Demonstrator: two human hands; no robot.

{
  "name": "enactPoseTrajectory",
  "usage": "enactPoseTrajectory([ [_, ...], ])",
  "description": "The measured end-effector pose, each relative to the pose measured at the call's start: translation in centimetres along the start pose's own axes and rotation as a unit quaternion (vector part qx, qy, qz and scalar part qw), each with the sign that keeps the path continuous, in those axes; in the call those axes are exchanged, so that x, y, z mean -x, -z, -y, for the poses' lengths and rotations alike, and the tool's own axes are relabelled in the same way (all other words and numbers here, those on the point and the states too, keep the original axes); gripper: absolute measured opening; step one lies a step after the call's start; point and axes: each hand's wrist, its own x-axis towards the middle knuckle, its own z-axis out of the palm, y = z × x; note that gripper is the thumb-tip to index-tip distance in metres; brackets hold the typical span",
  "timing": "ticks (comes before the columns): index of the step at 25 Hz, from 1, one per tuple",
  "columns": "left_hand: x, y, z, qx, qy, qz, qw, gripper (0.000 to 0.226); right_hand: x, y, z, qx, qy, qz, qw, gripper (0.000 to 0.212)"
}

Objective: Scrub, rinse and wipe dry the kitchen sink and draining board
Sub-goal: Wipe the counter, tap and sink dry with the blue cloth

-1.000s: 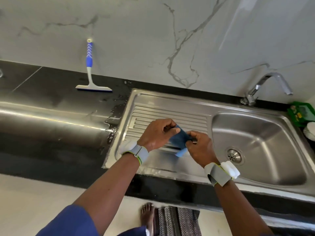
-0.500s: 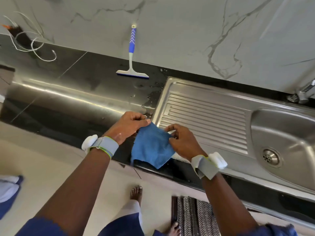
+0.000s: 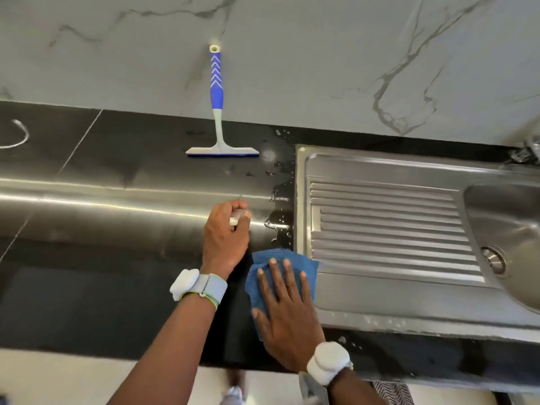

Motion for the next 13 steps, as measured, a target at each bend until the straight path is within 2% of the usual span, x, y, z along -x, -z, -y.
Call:
enactPoseTrajectory([
  [4, -4.3, -0.7, 2.0, 0.023, -0.024, 0.021, 0.999, 0.017, -11.0, 0.2, -0.2, -0.009, -0.034, -0.025, 0.999, 0.064],
  [7, -6.8, -0.9, 3.3, 0.009, -0.047, 0.04, 0.998, 0.02, -19.5, 1.3, -5.5, -0.013, -0.166, -0.018, 0.986, 0.06],
  [9, -7.5, -0.7, 3.4, 0.001, -0.048, 0.042, 0.998, 0.014, -20.7, 2.1, -7.6, -0.041, -0.226, -0.002, 0.973, 0.058],
  [11, -7.6, -0.8, 3.7, 0.007, -0.051, 0.041, 0.998, 0.011, -17.8, 1.5, -6.0, -0.033, -0.181, -0.031, 0.982, 0.058],
  [13, -7.8, -1.2, 3.9, 0.015, -0.05, 0.035, 0.998, 0.013, -11.7, 1.1, -1.6, -0.01, -0.081, -0.017, 0.997, 0.058],
])
